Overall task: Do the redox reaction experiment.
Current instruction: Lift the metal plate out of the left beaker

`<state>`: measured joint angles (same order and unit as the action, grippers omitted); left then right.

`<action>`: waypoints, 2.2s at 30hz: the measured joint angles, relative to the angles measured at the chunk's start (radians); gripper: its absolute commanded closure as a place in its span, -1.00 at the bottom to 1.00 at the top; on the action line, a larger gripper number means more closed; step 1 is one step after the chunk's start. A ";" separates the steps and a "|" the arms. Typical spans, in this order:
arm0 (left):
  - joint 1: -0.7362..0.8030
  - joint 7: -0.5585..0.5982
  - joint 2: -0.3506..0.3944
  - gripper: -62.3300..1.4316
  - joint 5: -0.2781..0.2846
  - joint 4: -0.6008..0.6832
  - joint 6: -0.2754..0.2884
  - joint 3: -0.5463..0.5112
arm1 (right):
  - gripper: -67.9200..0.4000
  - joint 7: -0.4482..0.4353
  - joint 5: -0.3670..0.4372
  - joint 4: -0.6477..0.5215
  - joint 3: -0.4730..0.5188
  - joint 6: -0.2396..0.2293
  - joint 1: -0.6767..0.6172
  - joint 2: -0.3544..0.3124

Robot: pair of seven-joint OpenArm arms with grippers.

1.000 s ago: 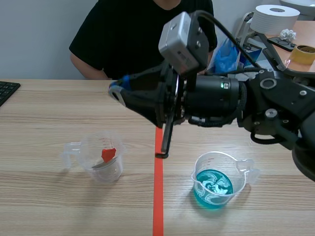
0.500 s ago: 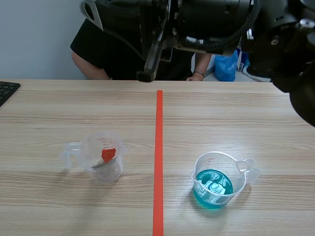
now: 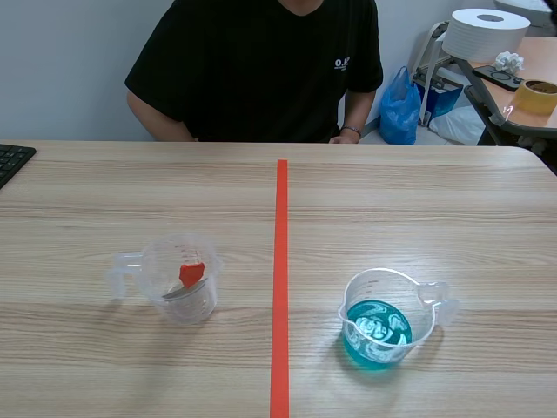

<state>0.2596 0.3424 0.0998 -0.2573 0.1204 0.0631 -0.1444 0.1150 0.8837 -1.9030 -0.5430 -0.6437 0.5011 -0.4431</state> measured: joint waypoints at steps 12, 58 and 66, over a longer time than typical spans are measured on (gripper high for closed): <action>0.000 0.000 0.000 0.82 0.000 0.000 0.000 0.000 | -0.94 0.108 0.068 0.009 -0.002 0.003 -0.006 0.000; 0.000 0.000 0.000 0.82 0.000 0.000 0.000 0.000 | -1.00 -0.348 -0.385 0.018 -0.010 0.035 -0.563 -0.413; 0.000 0.000 0.000 0.82 0.000 0.000 0.000 0.000 | -1.00 -0.470 -0.553 0.114 -0.112 0.081 -0.568 -0.360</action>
<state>0.2596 0.3424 0.0998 -0.2573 0.1204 0.0631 -0.1444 -0.3550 0.3309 -1.7889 -0.6552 -0.5625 -0.0669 -0.8032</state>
